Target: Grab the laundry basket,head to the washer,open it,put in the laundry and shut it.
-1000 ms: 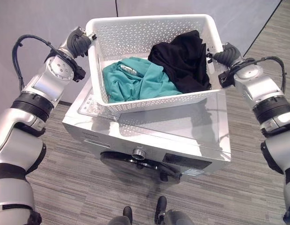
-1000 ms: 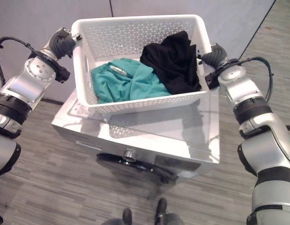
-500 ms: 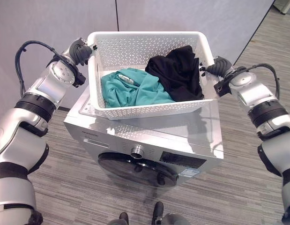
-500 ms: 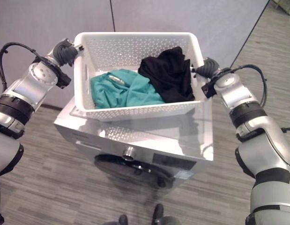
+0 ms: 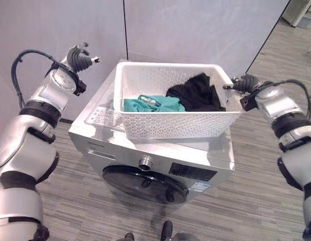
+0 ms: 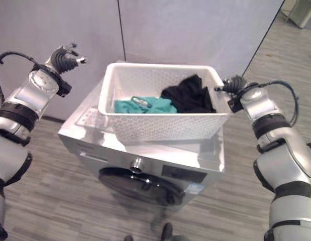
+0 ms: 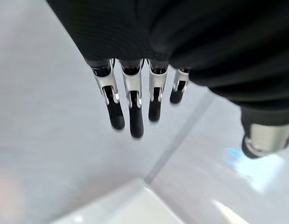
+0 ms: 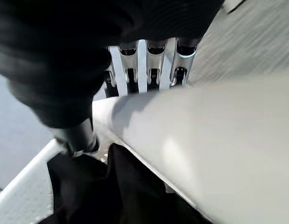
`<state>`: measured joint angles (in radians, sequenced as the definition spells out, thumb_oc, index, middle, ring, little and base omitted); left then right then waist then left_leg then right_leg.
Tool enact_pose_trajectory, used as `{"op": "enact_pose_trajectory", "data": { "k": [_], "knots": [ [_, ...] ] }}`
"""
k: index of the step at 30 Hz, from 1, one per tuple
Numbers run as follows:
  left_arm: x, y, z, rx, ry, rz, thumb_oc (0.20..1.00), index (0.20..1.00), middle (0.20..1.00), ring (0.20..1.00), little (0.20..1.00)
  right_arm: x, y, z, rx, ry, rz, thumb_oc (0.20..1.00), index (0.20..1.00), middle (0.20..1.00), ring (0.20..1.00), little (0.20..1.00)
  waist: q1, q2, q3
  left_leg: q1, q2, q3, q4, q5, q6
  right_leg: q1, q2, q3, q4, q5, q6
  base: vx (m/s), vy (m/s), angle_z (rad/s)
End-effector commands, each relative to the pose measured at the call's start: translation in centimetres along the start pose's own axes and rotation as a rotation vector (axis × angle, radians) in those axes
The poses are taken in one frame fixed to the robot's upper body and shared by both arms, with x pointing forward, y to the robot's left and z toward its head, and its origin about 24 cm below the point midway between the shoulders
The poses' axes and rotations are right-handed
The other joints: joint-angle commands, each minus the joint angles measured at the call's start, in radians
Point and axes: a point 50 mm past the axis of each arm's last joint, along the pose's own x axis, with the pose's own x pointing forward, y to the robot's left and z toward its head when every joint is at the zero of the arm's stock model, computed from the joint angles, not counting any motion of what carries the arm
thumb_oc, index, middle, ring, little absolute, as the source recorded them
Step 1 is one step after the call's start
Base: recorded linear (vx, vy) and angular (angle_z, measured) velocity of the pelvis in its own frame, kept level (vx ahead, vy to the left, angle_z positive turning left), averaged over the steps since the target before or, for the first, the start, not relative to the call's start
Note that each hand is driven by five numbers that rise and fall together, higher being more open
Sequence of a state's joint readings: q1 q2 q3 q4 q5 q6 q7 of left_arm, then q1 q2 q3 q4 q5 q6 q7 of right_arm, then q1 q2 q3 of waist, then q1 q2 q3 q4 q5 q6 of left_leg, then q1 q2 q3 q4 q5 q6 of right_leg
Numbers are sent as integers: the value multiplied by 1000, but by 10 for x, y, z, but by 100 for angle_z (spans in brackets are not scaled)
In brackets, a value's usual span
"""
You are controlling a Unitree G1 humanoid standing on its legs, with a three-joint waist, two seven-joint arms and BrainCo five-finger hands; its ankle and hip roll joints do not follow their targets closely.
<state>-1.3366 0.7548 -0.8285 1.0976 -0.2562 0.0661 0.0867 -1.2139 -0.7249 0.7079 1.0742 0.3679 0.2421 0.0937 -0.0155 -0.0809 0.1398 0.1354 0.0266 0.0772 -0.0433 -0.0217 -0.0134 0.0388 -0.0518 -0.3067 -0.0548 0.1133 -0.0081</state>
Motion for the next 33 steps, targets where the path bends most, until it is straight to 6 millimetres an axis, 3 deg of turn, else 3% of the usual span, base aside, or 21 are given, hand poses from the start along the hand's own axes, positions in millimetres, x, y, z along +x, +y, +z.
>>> {"op": "enact_pose_trajectory", "data": {
  "k": [1,7,15,18,20,21,22,24,26,27,30,31,33],
  "knots": [
    [2,59,45,2,-120,202,1000,1000,1000,1000,1000,-5,-38,9,-70,10,-138,1000,1000,1000,1000,1000,13,35,-20,31,56,5,-41,-51,-18,37,-72,20,15,-116,133,0,0,0],
    [-1,63,56,35,-182,270,1000,1000,1000,1000,1000,-6,-43,17,-75,0,-169,1000,1000,1000,1000,1000,8,31,-23,27,57,-2,-44,-48,-22,37,-71,17,24,-125,130,5,-10,3],
    [-7,89,54,-32,-199,409,1000,1000,1000,1000,1000,-12,-62,25,66,-62,-253,1000,1000,1000,1000,1000,7,34,-38,40,60,3,-44,-54,-23,44,-66,24,28,-132,130,0,0,0],
    [-20,114,57,-166,-281,514,1000,1000,1000,1000,1000,-22,-85,29,181,-140,-317,1000,1000,1000,1000,1000,11,34,-47,46,61,5,-42,-58,-24,49,-65,26,28,-135,130,12,-5,-1],
    [-36,142,49,-162,-316,636,1000,1000,1000,1000,1000,-33,-107,26,245,-202,-384,1000,1000,1000,1000,1000,15,36,-54,50,63,6,-41,-61,-26,55,-64,28,27,-140,130,58,-14,-3],
    [-54,167,36,-129,-339,747,1000,1000,1000,1000,1000,-49,-132,17,293,-258,-463,1000,1000,1000,1000,1000,16,38,-60,54,65,8,-40,-69,-28,62,-62,30,25,-147,131,62,-11,-6],
    [-65,179,30,-118,-348,800,1000,1000,1000,1000,1000,-58,-143,10,309,-276,-500,1000,1000,1000,1000,1000,17,38,-63,52,63,8,-42,-65,-28,61,-64,29,20,-143,131,56,-6,-11],
    [-75,187,16,-93,-327,843,1000,1000,1000,1000,1000,-66,-151,-1,320,-290,-536,1000,1000,1000,1000,1000,19,42,-69,54,62,9,-42,-67,-28,65,-65,27,15,-143,131,19,-3,-12],
    [-101,204,-16,-21,-272,944,1000,1000,1000,1000,1000,-88,-166,-26,334,-317,-632,1000,1000,1000,1000,1000,27,41,-71,57,62,8,-42,-71,-28,74,-64,27,10,-145,131,7,-3,-2],
    [-119,208,-43,21,-216,993,1000,1000,1000,1000,1000,-101,-167,-48,329,-318,-683,1000,1000,1000,1000,1000,34,41,-78,52,59,4,-42,-68,-25,73,-69,25,6,-143,131,7,3,-4],
    [-167,195,-111,96,-59,1021,1000,1000,1000,1000,1000,-136,-158,-97,242,-280,-777,1000,1000,1000,1000,1000,50,58,-83,50,54,-5,-38,-74,-18,76,-75,26,5,-146,127,1,2,-1],
    [-202,174,-159,109,91,980,1000,1000,1000,1000,1000,-154,-141,-132,241,-223,-794,1000,1000,1000,1000,1000,51,70,-79,52,55,-8,-35,-82,-14,80,-76,25,3,-148,126,2,16,-7],
    [-233,141,-202,67,255,914,1000,1000,1000,1000,1000,-164,-115,-170,280,-126,-789,1000,1000,1000,1000,1000,57,73,-70,49,52,-15,-28,-90,-9,82,-81,23,6,-151,124,-29,19,-4]
  ]
}}
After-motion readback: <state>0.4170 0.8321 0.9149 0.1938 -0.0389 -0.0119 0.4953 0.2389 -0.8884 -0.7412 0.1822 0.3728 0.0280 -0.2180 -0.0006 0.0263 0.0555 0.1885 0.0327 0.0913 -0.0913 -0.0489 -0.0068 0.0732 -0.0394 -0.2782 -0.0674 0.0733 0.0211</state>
